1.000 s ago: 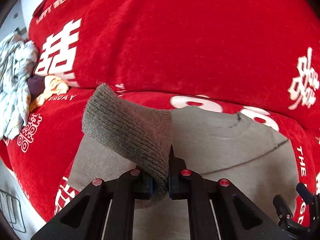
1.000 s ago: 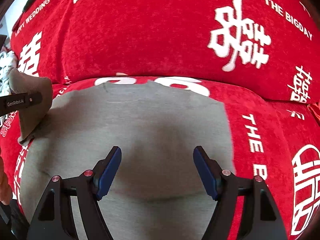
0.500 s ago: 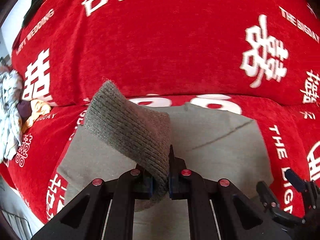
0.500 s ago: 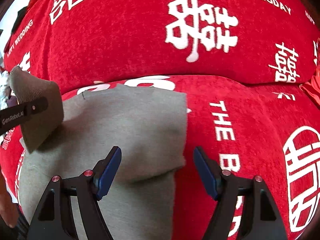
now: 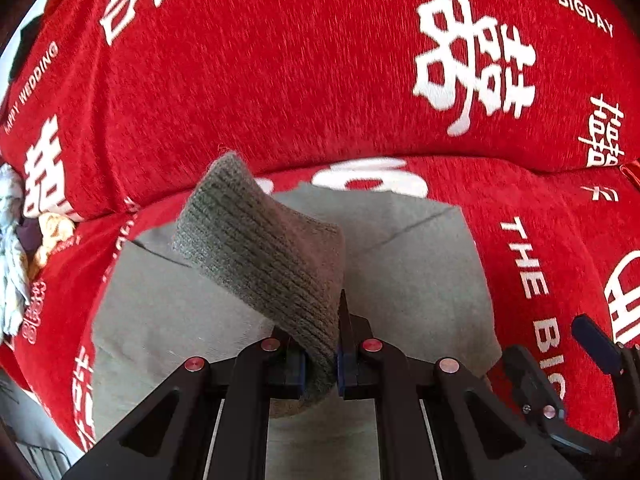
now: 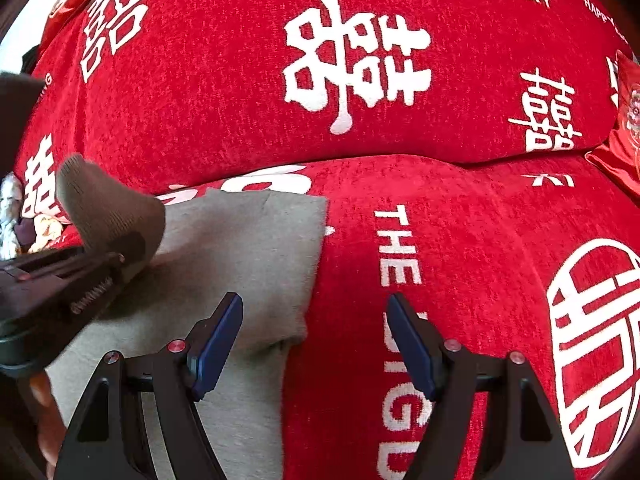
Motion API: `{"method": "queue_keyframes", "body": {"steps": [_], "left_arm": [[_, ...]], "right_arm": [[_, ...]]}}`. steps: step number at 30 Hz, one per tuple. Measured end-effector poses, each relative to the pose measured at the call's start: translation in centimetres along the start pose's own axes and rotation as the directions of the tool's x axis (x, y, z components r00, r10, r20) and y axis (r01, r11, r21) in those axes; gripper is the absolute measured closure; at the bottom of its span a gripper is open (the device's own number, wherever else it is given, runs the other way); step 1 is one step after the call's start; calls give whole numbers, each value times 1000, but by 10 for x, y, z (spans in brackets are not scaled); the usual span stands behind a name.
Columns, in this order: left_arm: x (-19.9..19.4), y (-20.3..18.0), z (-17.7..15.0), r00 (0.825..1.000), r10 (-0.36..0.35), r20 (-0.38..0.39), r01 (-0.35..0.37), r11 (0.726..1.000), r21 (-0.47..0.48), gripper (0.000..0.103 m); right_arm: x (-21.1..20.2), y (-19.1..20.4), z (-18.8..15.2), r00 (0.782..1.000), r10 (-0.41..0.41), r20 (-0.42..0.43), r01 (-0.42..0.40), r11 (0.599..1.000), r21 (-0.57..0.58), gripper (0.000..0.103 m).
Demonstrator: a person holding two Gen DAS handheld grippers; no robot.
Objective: Fold small clothes
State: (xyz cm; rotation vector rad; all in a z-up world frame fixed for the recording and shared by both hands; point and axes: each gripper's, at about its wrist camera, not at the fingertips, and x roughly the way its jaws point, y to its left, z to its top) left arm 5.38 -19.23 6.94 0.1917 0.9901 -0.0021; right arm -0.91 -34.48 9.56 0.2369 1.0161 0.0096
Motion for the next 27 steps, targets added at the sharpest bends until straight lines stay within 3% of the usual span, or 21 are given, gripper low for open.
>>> {"method": "queue_keyframes", "body": {"steps": [6,11,19,20,21,22,23,25,27], "left_arm": [[9,-10,-9,1000,-10,-17,10,1000,21,92],[24,-3,-15,993,-87,-76,87,996,7,91],[47,9,-20,959,-234,-161,224,971,-78,90],[48,11,-21,955,-248,-161,236,967,-93,84],[48,14,-21,947,-281,-156,266,958,-110,58],[48,17,-21,933,-331,-142,314,940,-131,25],[46,18,-22,933,-337,-122,320,937,-140,14],[41,20,-25,959,-269,-84,256,957,-135,10],[42,20,-26,956,-280,-91,268,955,-127,10]], "right_arm": [[4,-4,-5,1000,8,-13,-8,1000,3,26],[4,-5,-7,1000,5,-18,-5,1000,-4,26],[6,-2,-10,1000,2,-29,-2,1000,-9,26],[6,-1,-11,1000,1,-30,-2,1000,-11,26],[6,0,-12,1000,1,-31,-2,1000,-13,26],[6,1,-13,999,1,-32,-2,1000,-15,26],[7,1,-14,999,0,-35,0,1000,-18,26],[7,1,-15,999,-2,-37,1,1000,-20,26],[7,0,-16,999,-5,-39,4,1000,-18,26]]}}
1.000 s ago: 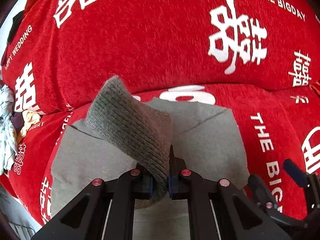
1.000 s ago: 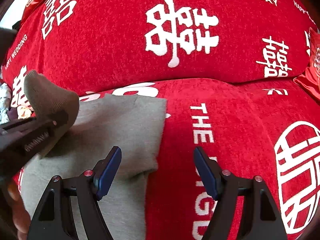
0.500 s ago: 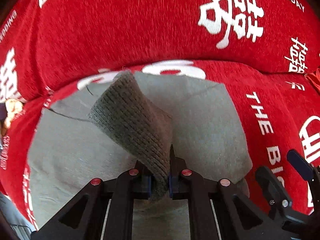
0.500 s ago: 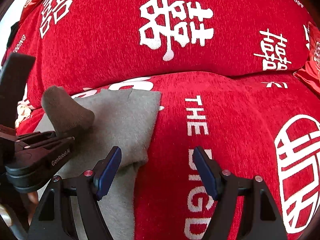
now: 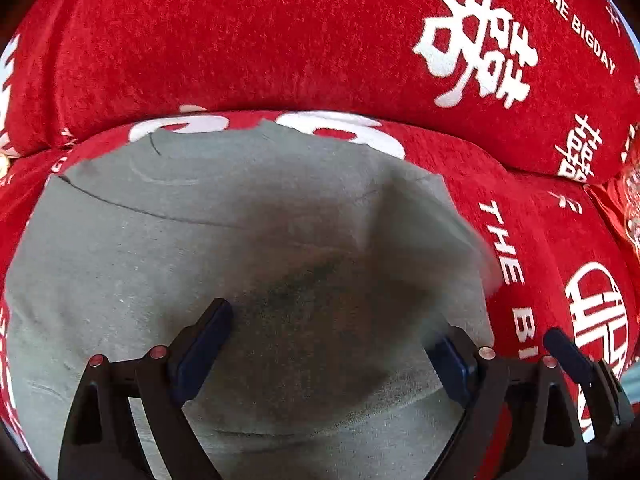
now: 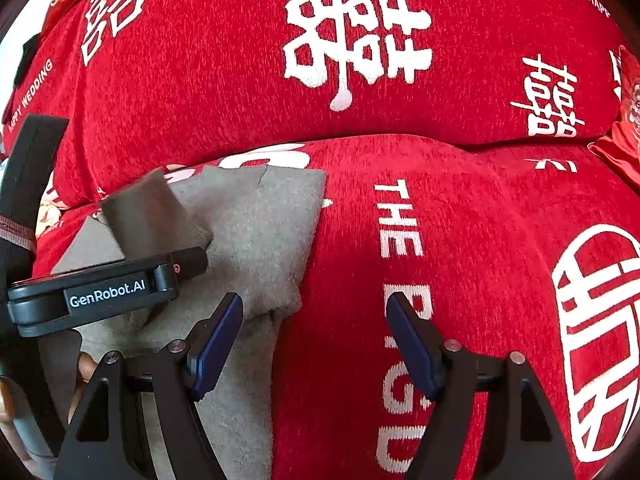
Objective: Fold small clothes
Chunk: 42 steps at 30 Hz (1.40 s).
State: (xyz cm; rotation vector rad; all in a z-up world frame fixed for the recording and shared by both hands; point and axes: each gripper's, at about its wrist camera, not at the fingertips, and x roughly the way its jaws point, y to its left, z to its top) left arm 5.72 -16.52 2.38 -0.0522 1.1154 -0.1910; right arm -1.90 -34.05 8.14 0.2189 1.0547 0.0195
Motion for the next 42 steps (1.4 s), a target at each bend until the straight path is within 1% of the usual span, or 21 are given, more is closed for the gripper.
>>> {"method": "queue_keyframes", "body": {"steps": [1,6,8,13,15,17,20,22,24,26,27,28,30,31,32,33,34,37,39,41,42], "left_arm": [[0,0,-2,1000,-8,-3,8,1000,1,10],[-15,7,-7,998,-60,32,60,998,13,10],[-24,14,-8,996,-78,49,77,997,19,10],[-47,40,-15,987,-142,77,141,990,13,10],[-56,46,-18,981,-172,85,169,985,37,10],[-62,49,-20,979,-177,97,171,983,67,10],[-62,60,-21,985,-127,117,117,990,84,10],[-54,74,-20,989,-104,102,100,994,51,10],[-44,91,-20,994,-78,81,78,997,0,10],[-37,107,-21,997,-36,73,38,999,-35,10],[-34,113,-23,997,-16,73,19,999,-43,10],[-32,120,-25,997,7,74,-4,999,-52,10],[-30,129,-29,997,24,76,-19,998,-60,10],[-28,135,-31,996,37,76,-33,997,-65,10],[-27,138,-33,996,44,75,-39,997,-65,10],[-26,140,-34,996,50,74,-46,997,-62,10],[-25,143,-36,995,59,77,-54,997,-54,10],[-23,141,-37,994,70,89,-67,997,-32,10],[-22,139,-38,993,81,91,-80,997,-16,10],[-23,138,-39,992,85,95,-85,996,-4,10],[-24,139,-39,992,81,98,-81,997,-4,10]], "right_arm": [[0,0,0,1000,-1,-1,1,1000,0,26],[-2,1,-1,1000,1,-2,-1,1000,2,26],[-2,2,0,1000,21,0,-21,1000,8,26],[-6,5,3,994,107,5,-107,994,37,26],[-5,7,4,993,119,-1,-119,992,39,26],[-4,8,4,991,134,-10,-133,990,41,26],[-4,8,3,985,172,-16,-171,984,56,26],[-2,9,3,980,197,-23,-195,978,68,26],[1,10,4,981,193,-26,-190,979,70,26],[6,15,5,982,184,-33,-182,981,62,26],[7,17,5,983,183,-33,-181,982,58,28],[8,20,5,983,183,-32,-181,982,48,33],[9,30,5,983,180,-40,-180,984,14,39],[11,36,4,986,160,-47,-161,987,-7,42],[14,42,2,989,137,-61,-139,990,-34,47],[16,45,2,988,132,-78,-136,990,-45,58],[16,47,1,986,143,-88,-147,988,-43,61],[16,45,1,980,174,-94,-174,985,1,61],[20,38,4,973,202,-114,-195,978,69,61],[22,28,5,958,262,-116,-242,957,162,54],[24,23,5,953,282,-114,-256,946,200,46]]}}
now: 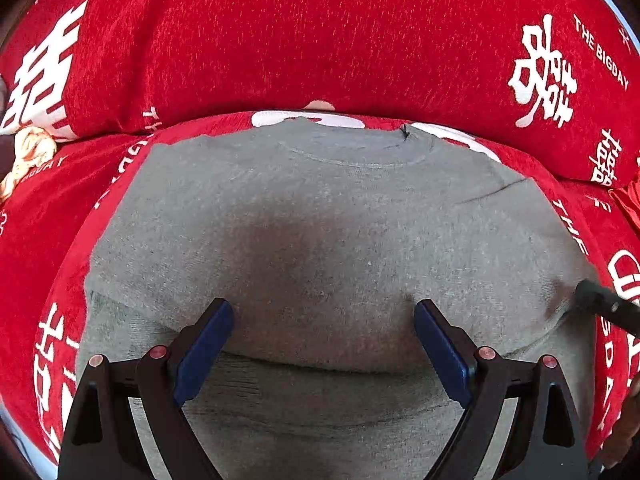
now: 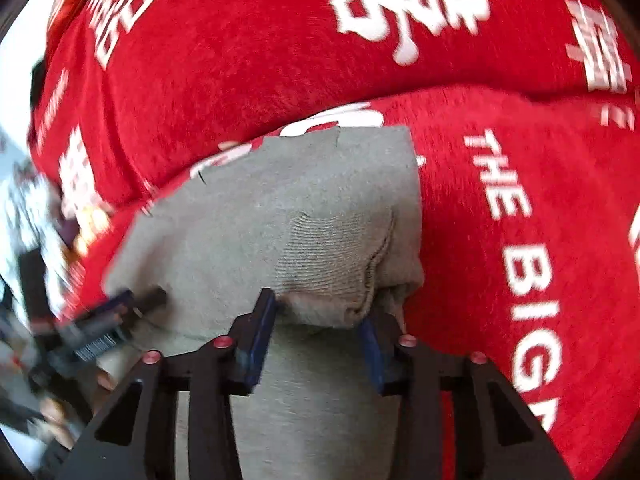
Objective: Fold small clothes
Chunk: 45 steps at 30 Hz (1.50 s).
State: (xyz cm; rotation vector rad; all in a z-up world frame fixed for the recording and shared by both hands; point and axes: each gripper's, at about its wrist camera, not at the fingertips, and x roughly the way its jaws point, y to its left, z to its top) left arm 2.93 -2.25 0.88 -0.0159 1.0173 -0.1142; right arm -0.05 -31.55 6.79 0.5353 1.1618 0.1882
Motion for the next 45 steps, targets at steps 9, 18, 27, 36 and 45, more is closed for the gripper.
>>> {"method": "queue_keyframes", "body": {"steps": [9,18,27,36,45], "left_arm": [[-2,8,-2,1000,8,9,-8,1000,-6,10],[-5,16,-8,999,50,11,-50,999,13,10],[-12,31,0,998,55,41,-54,998,-22,10],[12,42,5,997,72,-8,-72,997,-20,10],[19,48,37,994,108,-17,-108,994,-20,3]], "right_arm": [[1,3,0,998,-34,45,34,999,-15,90],[2,-3,2,998,-61,18,61,998,23,79],[-34,50,3,954,-214,209,246,958,-144,44],[47,84,-7,953,-301,44,299,903,-308,45],[56,92,15,925,-377,58,376,876,-301,40]]}}
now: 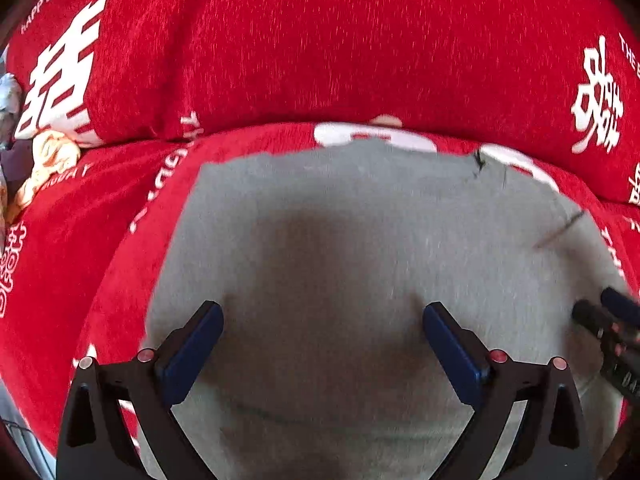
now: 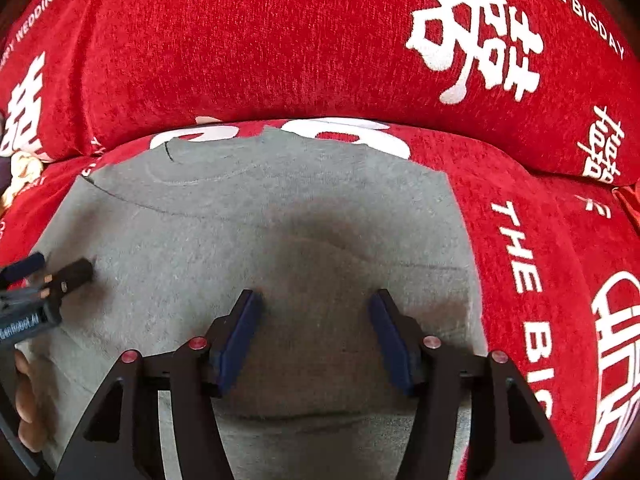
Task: Fold small clothes
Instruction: 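Fold the hem up toward the collar with both tools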
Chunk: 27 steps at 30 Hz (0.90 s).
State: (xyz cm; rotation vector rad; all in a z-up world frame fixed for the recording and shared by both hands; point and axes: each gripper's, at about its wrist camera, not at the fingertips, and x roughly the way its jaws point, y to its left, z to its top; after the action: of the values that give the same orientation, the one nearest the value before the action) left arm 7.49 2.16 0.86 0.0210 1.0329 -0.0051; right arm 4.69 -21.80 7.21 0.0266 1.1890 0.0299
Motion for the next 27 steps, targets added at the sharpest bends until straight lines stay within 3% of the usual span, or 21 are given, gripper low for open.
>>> {"method": "queue_keyframes", "body": {"steps": [3,6,9,12,16,18,22,25,27], "left_arm": [[0,-5,15,1000,-11,2,11,1000,24,3],[18,-8,28,997,-20,-71,23,999,49,3],[49,5,35,986,-20,-166,21,1000,4,2],[55,12,42,987,-54,-150,53,999,-8,1],[49,7,44,989,14,-149,-8,999,41,1],[30,7,32,993,32,-111,-28,999,36,1],[-21,4,-22,997,-48,-53,51,997,60,1],[-53,-7,-69,996,-83,-28,86,989,121,1],[-69,-17,-104,997,-75,-16,77,980,184,1]], "right_arm": [[2,8,7,1000,12,-12,-12,1000,-17,40],[15,4,19,998,18,-60,-17,1000,7,40],[33,-8,35,995,34,-98,-29,998,54,37],[48,-18,47,989,82,-127,-70,993,91,28],[40,-17,53,990,51,-128,-39,995,91,29],[12,-12,40,994,93,-61,-87,992,87,29],[-40,4,-16,981,195,5,-195,981,11,29],[-67,22,-69,983,179,31,-173,976,-129,29],[-75,30,-101,993,112,44,-99,968,-229,29]]}}
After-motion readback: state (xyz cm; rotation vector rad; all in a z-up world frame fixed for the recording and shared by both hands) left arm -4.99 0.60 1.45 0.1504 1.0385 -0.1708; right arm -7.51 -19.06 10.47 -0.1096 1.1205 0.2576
